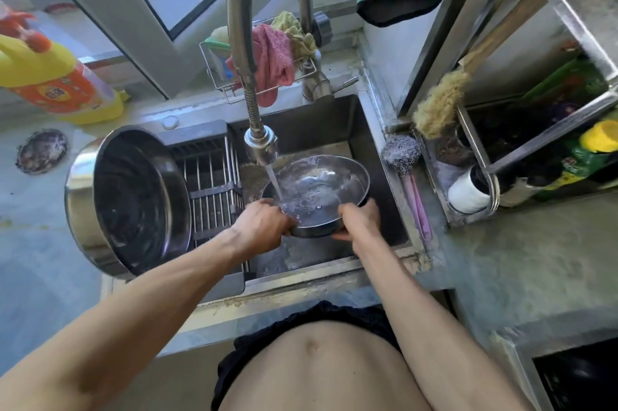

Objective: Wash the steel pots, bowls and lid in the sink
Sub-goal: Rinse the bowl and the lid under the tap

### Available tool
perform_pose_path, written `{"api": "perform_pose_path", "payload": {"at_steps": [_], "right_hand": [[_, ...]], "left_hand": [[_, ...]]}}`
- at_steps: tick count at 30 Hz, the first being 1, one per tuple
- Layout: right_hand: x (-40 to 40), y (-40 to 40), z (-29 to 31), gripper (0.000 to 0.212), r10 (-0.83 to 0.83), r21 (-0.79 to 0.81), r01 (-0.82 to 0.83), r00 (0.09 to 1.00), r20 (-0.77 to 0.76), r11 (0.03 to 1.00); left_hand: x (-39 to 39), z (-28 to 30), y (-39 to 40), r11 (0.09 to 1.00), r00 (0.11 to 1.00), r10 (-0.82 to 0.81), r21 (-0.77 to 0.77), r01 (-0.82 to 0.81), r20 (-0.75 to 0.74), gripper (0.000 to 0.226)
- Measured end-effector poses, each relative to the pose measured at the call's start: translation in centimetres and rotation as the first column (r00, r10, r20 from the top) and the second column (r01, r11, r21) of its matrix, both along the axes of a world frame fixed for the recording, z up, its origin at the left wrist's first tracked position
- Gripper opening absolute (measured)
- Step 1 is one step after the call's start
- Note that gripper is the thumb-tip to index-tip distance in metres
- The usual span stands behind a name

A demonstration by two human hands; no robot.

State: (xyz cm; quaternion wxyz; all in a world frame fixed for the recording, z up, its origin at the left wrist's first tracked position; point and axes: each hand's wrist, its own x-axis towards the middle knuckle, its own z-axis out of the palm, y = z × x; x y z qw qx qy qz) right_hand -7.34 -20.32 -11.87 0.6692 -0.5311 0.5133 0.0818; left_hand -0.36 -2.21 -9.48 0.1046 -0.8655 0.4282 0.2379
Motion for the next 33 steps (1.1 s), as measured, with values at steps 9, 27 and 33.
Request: {"api": "perform_pose_path", "payload": {"at_steps": [9,27,33], "right_hand": [[2.9,-2.8,3.9,0.012,0.287,-0.215,-0.3,0.953,-0.093,0.929],[4.3,-1.2,7.7,0.071,0.617,-0.613,-0.557,0.774,-0.14,0.56],[3.1,-1.9,6.5,0.058,0.502,-0.542,-0.467,0.86,-0.093,0.699]], "left_hand": [[-2.5,-2.3,0.7,0.807,0.845,0.304,-0.353,-0.474,-0.44,0.008],[-1.8,-7.0,0.8,0.865,0.902,0.361,-0.277,-0.419,-0.237,0.037],[2.5,-4.0,0.3,0.971,0.956,0.19,0.189,-0.149,-0.224,0.071]]}}
